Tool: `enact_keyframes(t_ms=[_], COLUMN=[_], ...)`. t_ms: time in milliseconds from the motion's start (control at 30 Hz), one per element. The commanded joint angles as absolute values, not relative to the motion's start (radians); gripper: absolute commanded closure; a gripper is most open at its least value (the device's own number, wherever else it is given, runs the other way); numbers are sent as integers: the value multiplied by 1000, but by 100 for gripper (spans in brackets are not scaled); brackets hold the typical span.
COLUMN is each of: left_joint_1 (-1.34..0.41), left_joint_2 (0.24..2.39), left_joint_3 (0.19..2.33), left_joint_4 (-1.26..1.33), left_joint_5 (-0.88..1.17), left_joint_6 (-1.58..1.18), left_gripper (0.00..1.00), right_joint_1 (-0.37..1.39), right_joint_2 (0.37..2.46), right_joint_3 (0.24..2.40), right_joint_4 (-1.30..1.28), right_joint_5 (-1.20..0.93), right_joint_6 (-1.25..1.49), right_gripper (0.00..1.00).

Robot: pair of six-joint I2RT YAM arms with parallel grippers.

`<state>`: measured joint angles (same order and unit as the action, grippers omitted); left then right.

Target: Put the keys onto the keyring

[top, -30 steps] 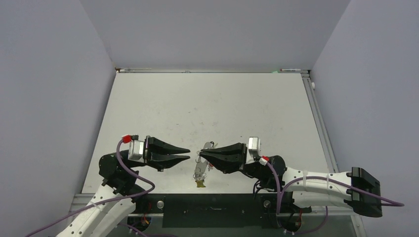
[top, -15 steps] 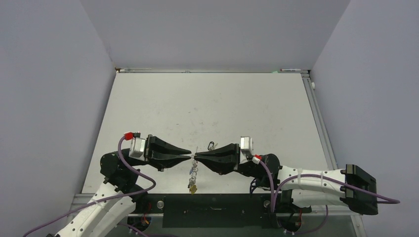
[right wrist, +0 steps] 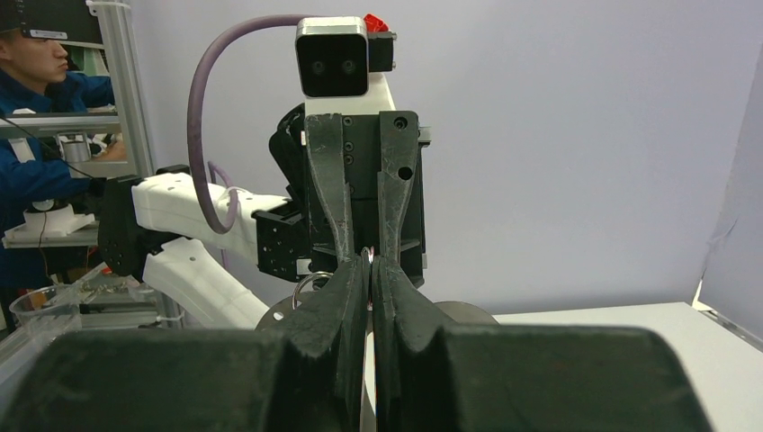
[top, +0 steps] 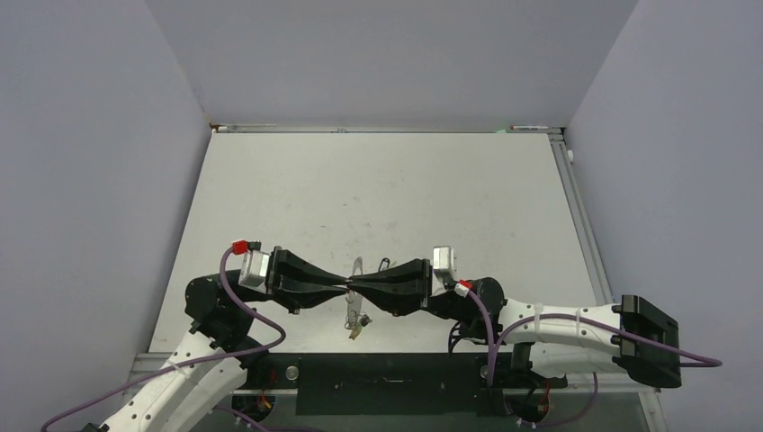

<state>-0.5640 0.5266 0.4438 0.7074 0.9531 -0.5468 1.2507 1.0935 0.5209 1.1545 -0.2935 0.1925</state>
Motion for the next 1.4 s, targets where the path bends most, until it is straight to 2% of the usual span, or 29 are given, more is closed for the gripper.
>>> enact_keyframes(t_ms=[0, 133, 233, 300, 767, 967, 1167, 1233, 1367], left_joint_1=[-571, -571, -571, -571, -569, -569, -571, -574, -575], left_joint_2=[527, 520, 519, 517, 513, 495, 484, 484, 486], left_joint_3=[450, 448, 452, 457, 473, 522, 572, 580, 589], left_joint_4=[736, 734, 722, 702, 644, 441, 229, 191, 145], left_joint_5=[963, 953, 948, 939, 922, 867, 790, 763, 727], left_joint_6=[-571, -567, -556, -544, -509, -357, -221, -199, -173], left_gripper=[85, 86, 97, 100, 100, 100, 100, 100, 100], right_joint_1=[1246, 1246, 1247, 1246, 1246, 1245, 1240, 1237, 1225], right_joint_2=[1099, 1105, 1109, 1113, 1120, 1119, 1082, 1070, 1041], right_joint_3=[574, 578, 580, 581, 608, 621, 630, 629, 617], right_joint_4=[1254, 1250, 1252, 1252, 1179, 1123, 1007, 985, 965], right_joint_5=[-321, -326, -333, -339, -401, -417, -400, -390, -369], right_joint_6=[198, 197, 200, 201, 196, 180, 141, 134, 130], right_gripper=[95, 95, 95, 95, 95, 94, 65, 59, 56])
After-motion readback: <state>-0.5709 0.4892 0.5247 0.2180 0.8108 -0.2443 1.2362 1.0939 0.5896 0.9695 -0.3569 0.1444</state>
